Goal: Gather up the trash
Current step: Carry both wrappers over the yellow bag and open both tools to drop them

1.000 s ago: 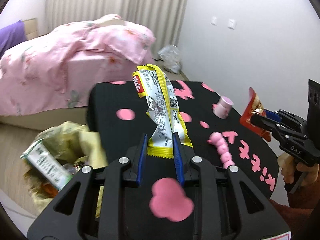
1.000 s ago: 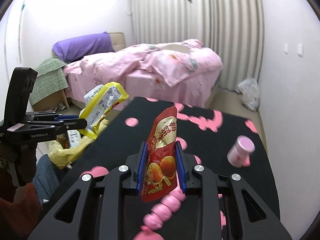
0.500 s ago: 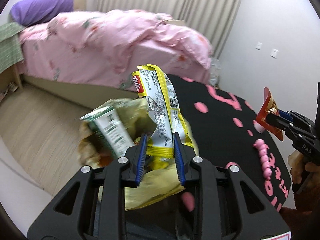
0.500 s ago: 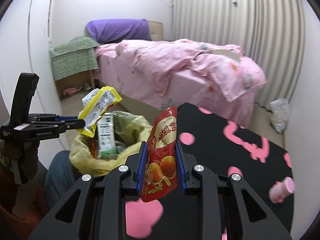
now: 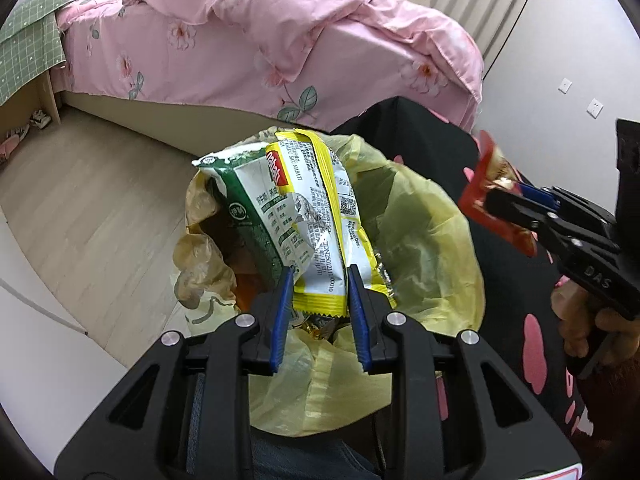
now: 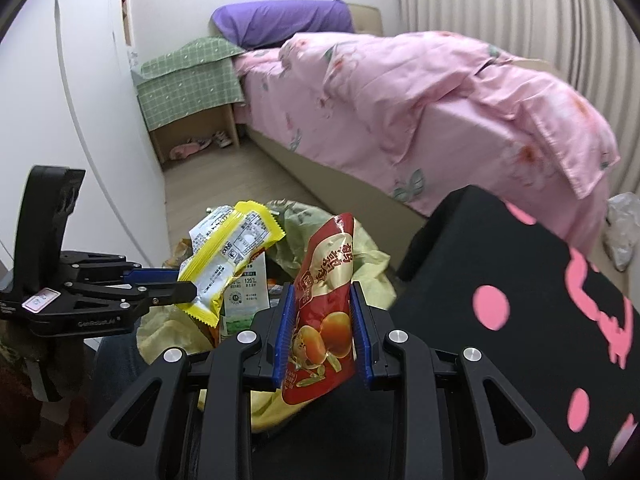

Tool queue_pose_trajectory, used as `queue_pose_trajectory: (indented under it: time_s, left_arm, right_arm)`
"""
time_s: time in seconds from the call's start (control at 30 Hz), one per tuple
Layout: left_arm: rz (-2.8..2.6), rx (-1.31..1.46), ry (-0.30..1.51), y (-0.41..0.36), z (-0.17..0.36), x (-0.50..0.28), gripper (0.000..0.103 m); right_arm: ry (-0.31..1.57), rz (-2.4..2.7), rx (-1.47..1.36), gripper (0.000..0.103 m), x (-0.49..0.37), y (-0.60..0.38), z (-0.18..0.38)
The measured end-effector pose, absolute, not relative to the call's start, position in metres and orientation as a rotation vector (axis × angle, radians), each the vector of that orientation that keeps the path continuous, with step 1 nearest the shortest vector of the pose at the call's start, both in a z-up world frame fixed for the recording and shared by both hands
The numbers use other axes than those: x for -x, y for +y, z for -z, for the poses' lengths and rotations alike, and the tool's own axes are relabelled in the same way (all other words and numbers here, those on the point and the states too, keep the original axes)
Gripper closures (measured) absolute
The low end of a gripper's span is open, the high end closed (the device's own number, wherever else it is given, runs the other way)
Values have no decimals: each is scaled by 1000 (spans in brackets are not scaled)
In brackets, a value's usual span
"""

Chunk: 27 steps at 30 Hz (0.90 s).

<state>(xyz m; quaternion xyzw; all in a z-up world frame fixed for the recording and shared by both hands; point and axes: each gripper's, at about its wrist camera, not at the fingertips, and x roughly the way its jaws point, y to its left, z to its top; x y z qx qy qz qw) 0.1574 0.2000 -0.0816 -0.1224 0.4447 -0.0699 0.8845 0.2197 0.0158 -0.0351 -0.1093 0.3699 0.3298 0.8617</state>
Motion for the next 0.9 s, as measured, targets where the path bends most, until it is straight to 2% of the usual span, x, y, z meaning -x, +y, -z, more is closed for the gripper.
queue_pose_trajectory:
  time_s: [0.37, 0.47, 0.63, 0.7, 0.73, 0.9]
  left_arm:
    - [191, 305, 945, 206, 91, -174, 76]
    - [209, 332, 930, 208, 87, -174, 66]
    - [192, 385, 915, 215, 80, -170, 40]
    - [158, 377, 899, 216, 74, -167, 36]
    - [142, 375, 892, 216, 72, -165, 34]
    - [34, 347, 831, 216, 52, -158, 30]
  right_arm:
    - [817, -717, 302, 76, -233, 35, 64]
    - [849, -730, 305, 74, -235, 35, 69]
    - [839, -723, 325, 61, -232, 35, 70]
    - [830, -725, 313, 50, -231, 32, 68]
    - [824, -726, 305, 48, -230, 31, 66]
    - [772, -711, 236, 46, -224, 17, 49]
